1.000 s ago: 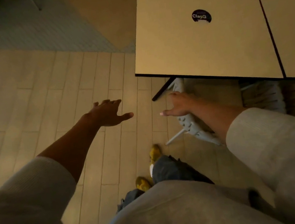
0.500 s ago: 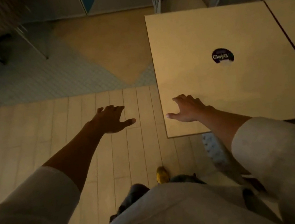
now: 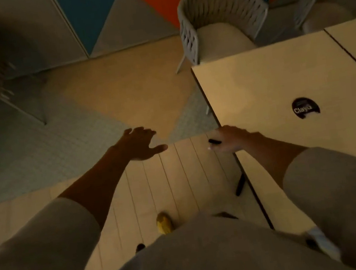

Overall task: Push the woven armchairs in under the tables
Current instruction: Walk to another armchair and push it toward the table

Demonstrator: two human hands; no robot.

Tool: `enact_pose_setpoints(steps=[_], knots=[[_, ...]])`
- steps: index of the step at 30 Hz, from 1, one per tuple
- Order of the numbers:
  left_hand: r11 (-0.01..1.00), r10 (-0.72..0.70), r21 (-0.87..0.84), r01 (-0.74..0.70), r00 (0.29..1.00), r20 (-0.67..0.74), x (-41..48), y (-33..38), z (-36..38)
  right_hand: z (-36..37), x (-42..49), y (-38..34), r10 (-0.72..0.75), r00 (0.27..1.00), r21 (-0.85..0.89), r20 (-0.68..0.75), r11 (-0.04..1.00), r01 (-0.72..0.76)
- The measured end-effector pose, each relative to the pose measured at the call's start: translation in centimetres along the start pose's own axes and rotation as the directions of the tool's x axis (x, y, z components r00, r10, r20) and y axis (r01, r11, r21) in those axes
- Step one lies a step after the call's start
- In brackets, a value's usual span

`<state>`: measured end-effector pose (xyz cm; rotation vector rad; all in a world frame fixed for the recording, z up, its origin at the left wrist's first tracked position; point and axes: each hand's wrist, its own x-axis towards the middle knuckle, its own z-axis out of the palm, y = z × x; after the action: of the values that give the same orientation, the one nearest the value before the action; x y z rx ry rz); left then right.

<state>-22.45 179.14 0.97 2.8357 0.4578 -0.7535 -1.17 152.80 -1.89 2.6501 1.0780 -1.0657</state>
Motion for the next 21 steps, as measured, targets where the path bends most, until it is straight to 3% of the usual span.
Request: enact_pose_setpoints(steps=[8, 14, 21], knots=[[0.991, 0.106, 0.085, -0.099, 0.992, -0.071, 11.1, -11.9, -10.5, -10.1, 8.2, -7.8, 0.102, 0.992, 0.109, -0.077, 0.990, -0.093], [0.993, 0.094, 0.081, -0.092, 0.995, -0.023, 21.0, -18.4, -15.3, -18.1, 19.6, -9.6, 0.084, 0.995, 0.125, -0.055, 0.989, -0.076], [0.992, 0.077, 0.105, -0.074, 0.997, -0.019, 33.1, -25.3, -26.0, -29.1, 34.2, -9.9, 0.081, 0.996, 0.122, -0.023, 0.989, -0.078]])
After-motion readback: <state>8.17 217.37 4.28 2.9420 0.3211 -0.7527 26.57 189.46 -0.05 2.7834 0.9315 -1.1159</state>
